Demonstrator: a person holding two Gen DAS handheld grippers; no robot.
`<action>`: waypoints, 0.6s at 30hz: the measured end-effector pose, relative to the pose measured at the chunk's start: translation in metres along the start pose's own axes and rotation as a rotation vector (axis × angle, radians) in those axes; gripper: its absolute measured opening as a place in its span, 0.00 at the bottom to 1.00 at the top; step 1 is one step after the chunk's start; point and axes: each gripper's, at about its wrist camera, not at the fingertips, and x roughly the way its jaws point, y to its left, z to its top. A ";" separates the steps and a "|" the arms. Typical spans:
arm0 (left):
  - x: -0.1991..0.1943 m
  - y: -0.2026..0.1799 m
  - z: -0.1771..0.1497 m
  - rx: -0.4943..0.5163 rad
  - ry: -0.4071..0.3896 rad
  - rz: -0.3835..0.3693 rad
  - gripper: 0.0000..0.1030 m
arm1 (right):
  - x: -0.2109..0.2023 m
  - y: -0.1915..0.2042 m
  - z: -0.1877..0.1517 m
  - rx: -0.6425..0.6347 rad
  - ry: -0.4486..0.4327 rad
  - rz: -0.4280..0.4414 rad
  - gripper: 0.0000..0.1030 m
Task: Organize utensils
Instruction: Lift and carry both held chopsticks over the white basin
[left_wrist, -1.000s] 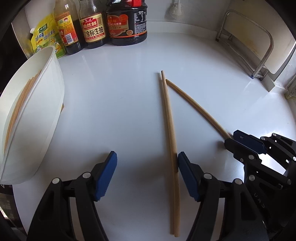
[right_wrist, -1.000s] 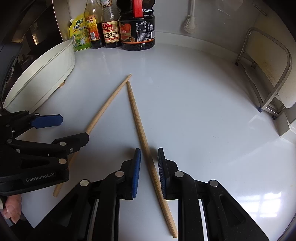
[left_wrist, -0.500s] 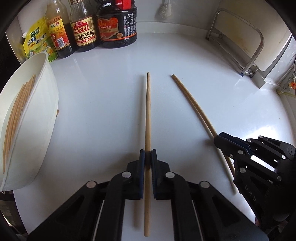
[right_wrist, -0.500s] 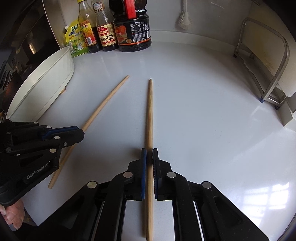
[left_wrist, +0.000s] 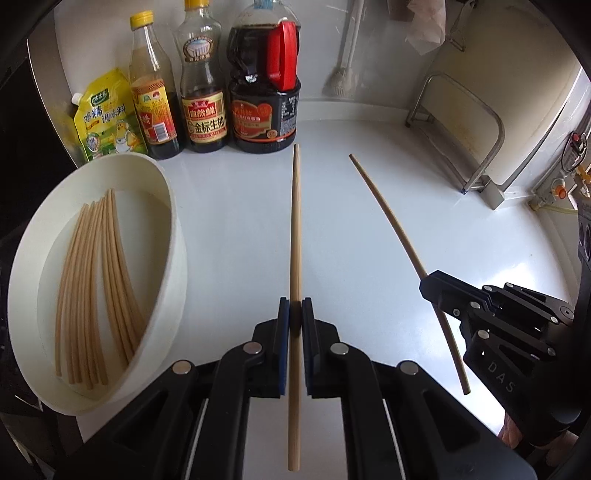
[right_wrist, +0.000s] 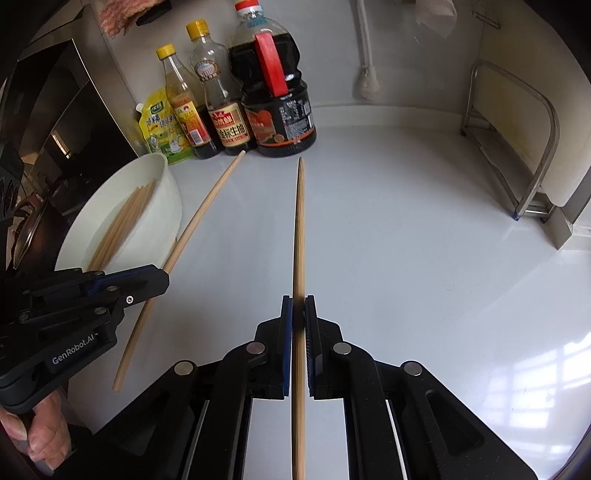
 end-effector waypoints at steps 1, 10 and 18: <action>-0.005 0.004 0.003 0.005 -0.010 0.002 0.07 | -0.003 0.006 0.005 0.002 -0.010 0.006 0.06; -0.047 0.067 0.020 -0.029 -0.091 0.040 0.07 | -0.004 0.072 0.046 -0.043 -0.062 0.066 0.06; -0.070 0.148 0.014 -0.124 -0.126 0.128 0.07 | 0.028 0.146 0.072 -0.129 -0.044 0.143 0.06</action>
